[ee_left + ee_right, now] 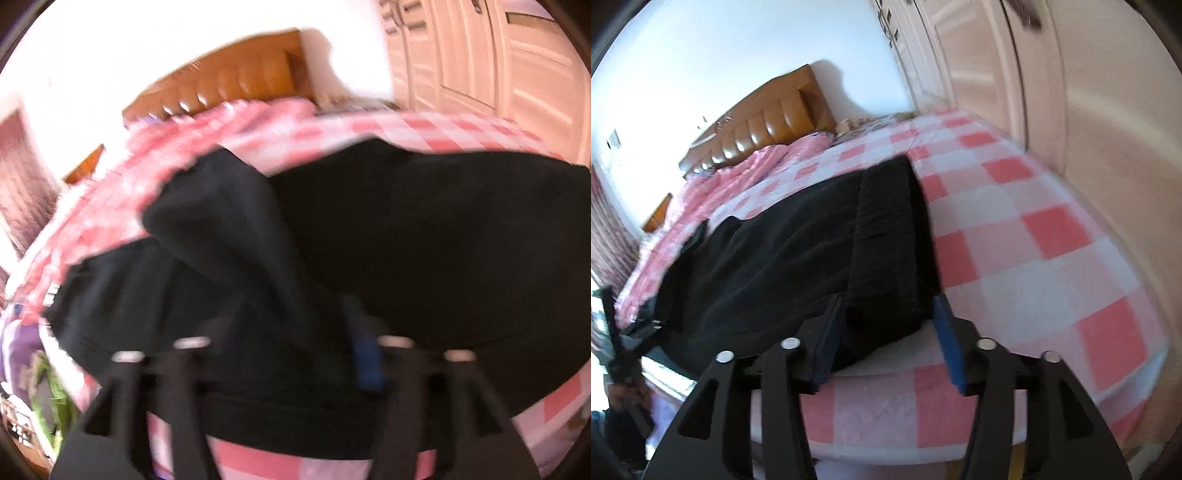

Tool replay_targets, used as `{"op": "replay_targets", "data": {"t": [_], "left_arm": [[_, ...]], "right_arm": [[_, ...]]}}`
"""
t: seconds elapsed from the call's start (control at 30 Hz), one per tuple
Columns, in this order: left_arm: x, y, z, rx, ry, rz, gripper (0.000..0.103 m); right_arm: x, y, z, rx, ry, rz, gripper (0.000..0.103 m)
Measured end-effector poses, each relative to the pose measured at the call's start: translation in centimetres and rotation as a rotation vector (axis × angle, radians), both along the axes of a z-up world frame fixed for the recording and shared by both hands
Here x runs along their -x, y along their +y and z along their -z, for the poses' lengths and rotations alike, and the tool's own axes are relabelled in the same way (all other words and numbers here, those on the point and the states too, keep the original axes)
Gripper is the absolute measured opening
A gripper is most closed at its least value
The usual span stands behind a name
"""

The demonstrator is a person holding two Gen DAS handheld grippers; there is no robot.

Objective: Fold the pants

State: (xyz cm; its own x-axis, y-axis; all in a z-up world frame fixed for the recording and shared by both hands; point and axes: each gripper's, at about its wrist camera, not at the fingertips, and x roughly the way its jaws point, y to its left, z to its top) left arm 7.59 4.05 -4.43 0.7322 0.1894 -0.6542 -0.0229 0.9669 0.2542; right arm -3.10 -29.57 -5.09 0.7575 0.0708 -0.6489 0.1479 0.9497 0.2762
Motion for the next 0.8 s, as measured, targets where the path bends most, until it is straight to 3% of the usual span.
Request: {"op": "replay_targets", "data": {"t": [0.07, 0.13, 0.23, 0.4, 0.53, 0.63, 0.8], "left_arm": [[1.4, 0.4, -1.5, -0.046, -0.099, -0.057, 0.087], [2.4, 0.2, -3.1, -0.074, -0.176, -0.086, 0.090], [3.2, -1.5, -4.8, -0.076, -0.223, -0.013, 0.095], [2.7, -6.5, -4.6, -0.149, -0.221, 0.142, 0.096], [2.2, -9.3, -3.8, -0.201, -0.219, 0.217, 0.096], [1.6, -10.6, -3.0, -0.214, -0.190, 0.262, 0.096], [-0.8, -10.8, 0.1, -0.228, -0.068, 0.276, 0.096]], "right_arm": [[0.5, 0.9, -1.1, 0.077, -0.027, 0.007, 0.066], [0.7, 2.9, -2.6, 0.192, -0.072, -0.010, 0.069], [-0.5, 5.9, -3.4, 0.283, -0.092, -0.093, 0.069], [-4.5, 11.1, -1.3, 0.412, -0.007, -0.218, 0.069], [-6.2, 13.0, 0.1, 0.477, 0.043, -0.246, 0.069], [-6.8, 13.4, 1.1, 0.481, 0.082, -0.243, 0.072], [-6.6, 12.3, 1.3, 0.442, 0.089, -0.207, 0.084]]}}
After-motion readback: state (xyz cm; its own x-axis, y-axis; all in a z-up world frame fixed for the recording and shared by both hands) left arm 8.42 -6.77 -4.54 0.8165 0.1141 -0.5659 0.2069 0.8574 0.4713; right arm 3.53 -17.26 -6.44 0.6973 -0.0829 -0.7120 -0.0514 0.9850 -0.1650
